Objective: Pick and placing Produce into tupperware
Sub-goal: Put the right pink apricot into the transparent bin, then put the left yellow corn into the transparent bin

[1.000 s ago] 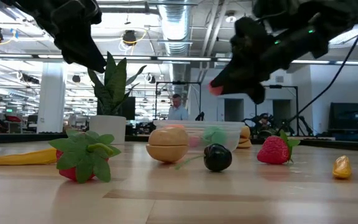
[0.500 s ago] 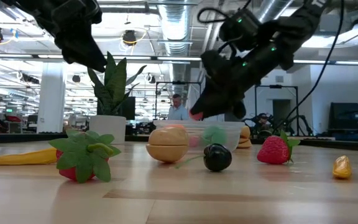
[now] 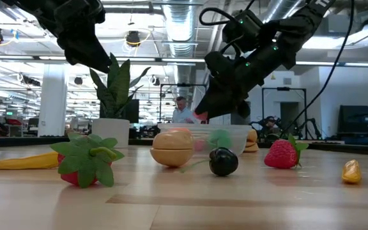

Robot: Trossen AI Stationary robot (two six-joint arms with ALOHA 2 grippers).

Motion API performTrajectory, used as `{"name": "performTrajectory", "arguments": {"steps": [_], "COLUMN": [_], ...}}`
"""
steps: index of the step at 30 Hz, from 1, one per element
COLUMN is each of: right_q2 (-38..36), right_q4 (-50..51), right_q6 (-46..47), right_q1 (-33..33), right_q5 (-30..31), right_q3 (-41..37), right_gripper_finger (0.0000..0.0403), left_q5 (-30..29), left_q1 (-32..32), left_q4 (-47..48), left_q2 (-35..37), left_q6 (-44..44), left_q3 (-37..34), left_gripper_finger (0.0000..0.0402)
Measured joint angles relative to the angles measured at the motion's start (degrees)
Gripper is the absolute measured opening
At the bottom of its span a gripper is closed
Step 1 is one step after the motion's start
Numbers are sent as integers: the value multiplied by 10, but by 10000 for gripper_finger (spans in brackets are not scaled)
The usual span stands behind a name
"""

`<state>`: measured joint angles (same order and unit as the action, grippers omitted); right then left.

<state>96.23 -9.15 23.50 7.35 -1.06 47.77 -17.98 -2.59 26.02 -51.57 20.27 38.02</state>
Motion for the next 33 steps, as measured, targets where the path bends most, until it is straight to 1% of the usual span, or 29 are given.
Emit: {"name": "performTrajectory", "arguments": {"steps": [7,12,17,21,24,28,33], "right_q2": [0,0,-27,-80,-132,-206,-285], "right_q4": [1,2,-2,6,33,110,211], "right_q6": [0,3,-13,-50,-82,-112,-120], "right_q1": [0,3,-1,-7,-10,-18,-26], "right_q5": [-4,-6,-23,-26,-26,-26,-22], "right_q3": [0,0,-1,-1,-1,0,0], "right_gripper_finger": [187,208,207,197,188,177,165], "left_q5": [-1,-1,41,78,91,113,123], "left_q1": [0,0,0,-1,-13,-55,-125], "left_q4": [0,0,5,8,7,2,0], "left_q2": [0,0,0,0,0,0,0], "left_q6": [0,0,0,1,8,14,38], "left_q3": [0,0,0,0,0,0,0], "left_gripper_finger": [195,195,195,195,195,195,195]}}
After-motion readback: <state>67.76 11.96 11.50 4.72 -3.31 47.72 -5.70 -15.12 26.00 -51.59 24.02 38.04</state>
